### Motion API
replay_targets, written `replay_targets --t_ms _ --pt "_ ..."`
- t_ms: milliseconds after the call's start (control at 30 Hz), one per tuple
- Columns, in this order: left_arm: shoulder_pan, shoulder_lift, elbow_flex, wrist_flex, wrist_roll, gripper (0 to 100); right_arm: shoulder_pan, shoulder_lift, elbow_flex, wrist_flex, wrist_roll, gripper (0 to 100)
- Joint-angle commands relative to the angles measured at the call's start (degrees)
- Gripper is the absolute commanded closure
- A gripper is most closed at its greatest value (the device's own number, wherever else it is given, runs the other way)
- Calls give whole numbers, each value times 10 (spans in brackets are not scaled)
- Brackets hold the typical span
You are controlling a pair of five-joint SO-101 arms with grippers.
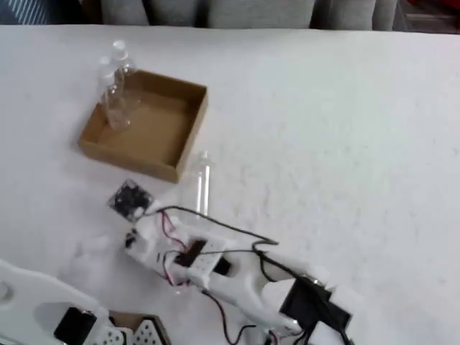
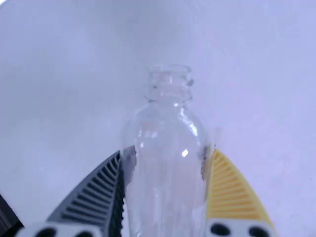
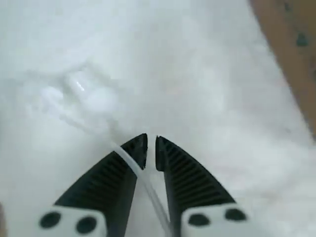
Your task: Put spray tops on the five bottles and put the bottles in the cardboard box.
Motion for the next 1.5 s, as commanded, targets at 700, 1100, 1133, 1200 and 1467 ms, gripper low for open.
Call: replay_targets --t_ms 700,1100,1133,1200,1467 --pt "-11 -10 -23 -38 2 980 -36 -207 23 262 169 626" --pt "-10 -11 -27 -38 2 980 -62 -58 -64 85 321 626" --pt "-10 -11 -27 -38 2 980 -67 -39 -83 85 323 626" --pt "-10 -11 -27 -38 2 980 -78 -6 -112 86 325 625" --pt "-9 -12 -27 -39 2 980 -133 44 -164 87 391 625"
